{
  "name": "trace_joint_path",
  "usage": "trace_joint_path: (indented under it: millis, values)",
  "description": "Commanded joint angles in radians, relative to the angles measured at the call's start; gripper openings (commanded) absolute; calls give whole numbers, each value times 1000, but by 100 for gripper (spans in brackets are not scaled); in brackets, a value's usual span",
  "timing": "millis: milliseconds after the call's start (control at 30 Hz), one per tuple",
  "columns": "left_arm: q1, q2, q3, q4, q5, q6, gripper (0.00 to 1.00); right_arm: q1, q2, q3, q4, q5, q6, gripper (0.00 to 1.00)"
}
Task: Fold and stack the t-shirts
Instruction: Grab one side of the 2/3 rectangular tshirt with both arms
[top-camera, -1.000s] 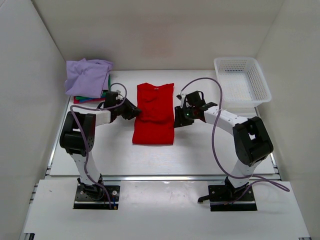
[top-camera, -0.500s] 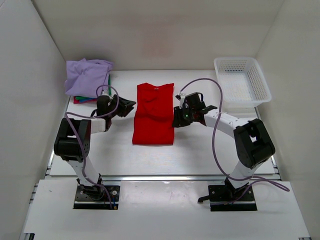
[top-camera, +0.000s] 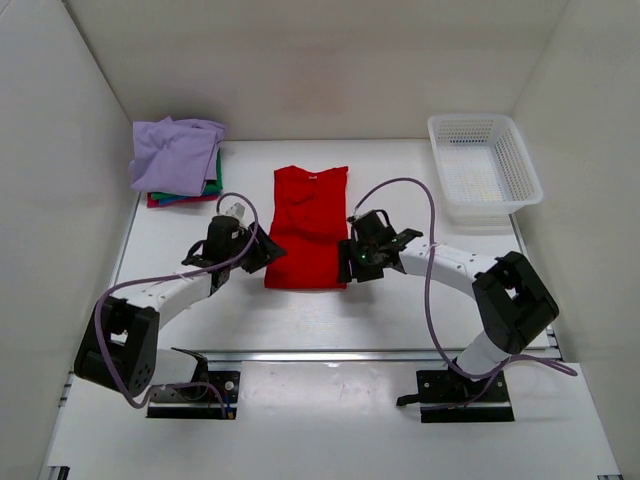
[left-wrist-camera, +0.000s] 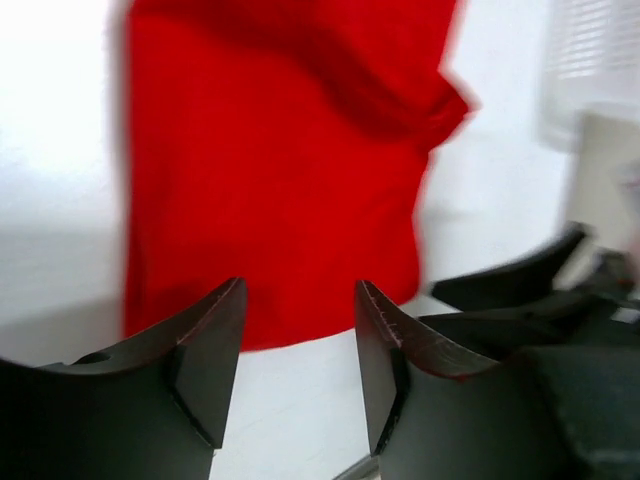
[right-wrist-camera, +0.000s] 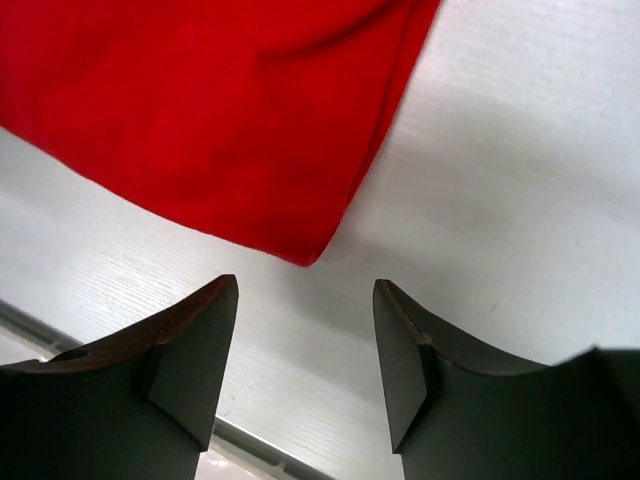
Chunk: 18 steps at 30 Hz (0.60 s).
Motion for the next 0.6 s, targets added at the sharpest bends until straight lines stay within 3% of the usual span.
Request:
trace_joint_path:
  millis: [0,267,567]
  values:
    - [-19,-12,33,-247,-171,116,59,45,2,60,-74,165,138,54]
    - [-50,24,72,-406,-278,206,59,70,46,67,-82,228,217,47]
    - [-82,98,92,-440,-272,212,60,74,112,81,-57,251,210,47]
